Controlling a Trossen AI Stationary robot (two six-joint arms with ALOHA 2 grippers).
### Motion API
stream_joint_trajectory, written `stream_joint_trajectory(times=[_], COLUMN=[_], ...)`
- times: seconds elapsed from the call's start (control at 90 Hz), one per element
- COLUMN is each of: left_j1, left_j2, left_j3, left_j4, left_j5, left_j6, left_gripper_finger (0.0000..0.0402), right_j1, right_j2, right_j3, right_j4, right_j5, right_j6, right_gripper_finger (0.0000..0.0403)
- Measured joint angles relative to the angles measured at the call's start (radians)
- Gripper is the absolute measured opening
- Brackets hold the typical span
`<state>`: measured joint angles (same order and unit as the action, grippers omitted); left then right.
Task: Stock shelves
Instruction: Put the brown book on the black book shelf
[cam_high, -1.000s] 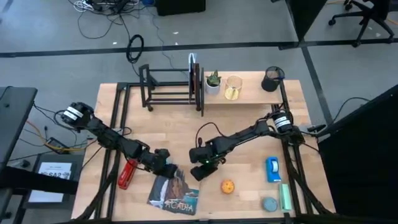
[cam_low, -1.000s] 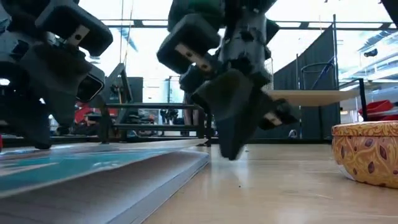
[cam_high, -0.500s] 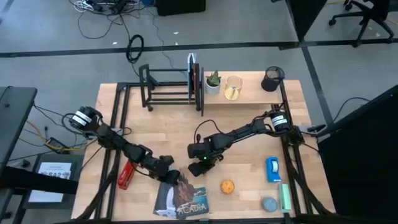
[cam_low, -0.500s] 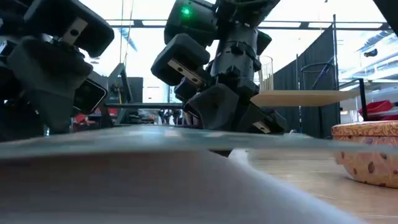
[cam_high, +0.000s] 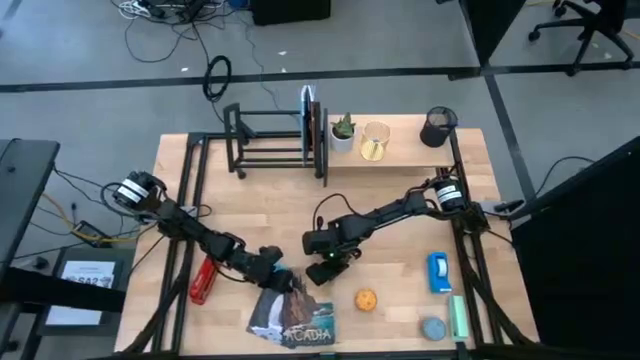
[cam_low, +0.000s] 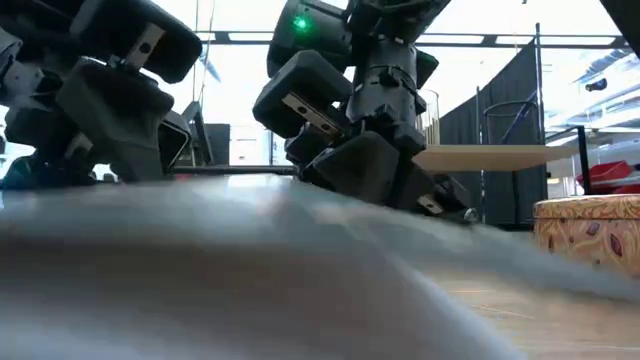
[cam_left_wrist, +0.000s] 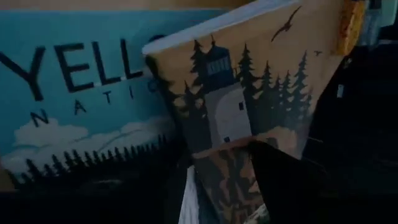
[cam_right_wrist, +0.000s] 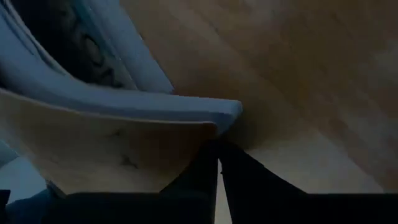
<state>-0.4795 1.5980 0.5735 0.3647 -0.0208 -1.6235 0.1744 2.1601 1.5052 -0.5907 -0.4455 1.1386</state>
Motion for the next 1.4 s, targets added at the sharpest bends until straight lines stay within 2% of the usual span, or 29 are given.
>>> stream_joint_trajectory(times=[0.233, 0.422, 0.533, 0.689, 0.867, 0.989, 1.178, 1.267, 1.4], left_j1=[0.004, 0.004, 0.003, 0.002, 0.002, 0.000, -0.006, -0.006, -0.005], left_j2=[-0.036, -0.037, -0.039, -0.048, -0.135, -0.272, -0.482, -0.522, -0.509], left_j3=[0.004, 0.004, 0.004, 0.004, 0.004, 0.013, 0.151, 0.257, 0.464], left_j4=[-0.053, -0.046, -0.046, -0.039, -0.107, -0.260, -0.685, -0.866, -1.129], left_j5=[-0.030, -0.008, 0.020, 0.023, -0.044, -0.148, -0.330, -0.419, -0.559], left_j6=[-0.002, -0.002, 0.010, 0.042, 0.049, 0.049, 0.063, 0.081, 0.122], left_gripper_finger=[0.0158, 0.0150, 0.0112, 0.0018, 0.0004, 0.0003, 0.0002, 0.0001, 0.0001], right_j1=[0.000, 0.000, -0.005, -0.017, -0.033, -0.033, -0.032, -0.037, -0.051], right_j2=[0.000, 0.000, 0.000, -0.005, -0.077, -0.154, -0.309, -0.381, -0.489], right_j3=[0.002, 0.002, 0.002, 0.001, 0.000, 0.000, 0.000, 0.000, 0.000], right_j4=[-0.012, -0.006, -0.006, -0.017, -0.081, -0.161, -0.278, -0.314, -0.370], right_j5=[0.001, 0.000, -0.002, -0.002, 0.035, 0.082, 0.192, 0.245, 0.310], right_j6=[-0.005, 0.001, -0.008, -0.026, -0.062, -0.101, -0.130, -0.145, -0.171], right_gripper_finger=[0.0000, 0.0000, 0.0000, 0.0000, 0.0000, 0.0000, 0.0000, 0.0000, 0.0000])
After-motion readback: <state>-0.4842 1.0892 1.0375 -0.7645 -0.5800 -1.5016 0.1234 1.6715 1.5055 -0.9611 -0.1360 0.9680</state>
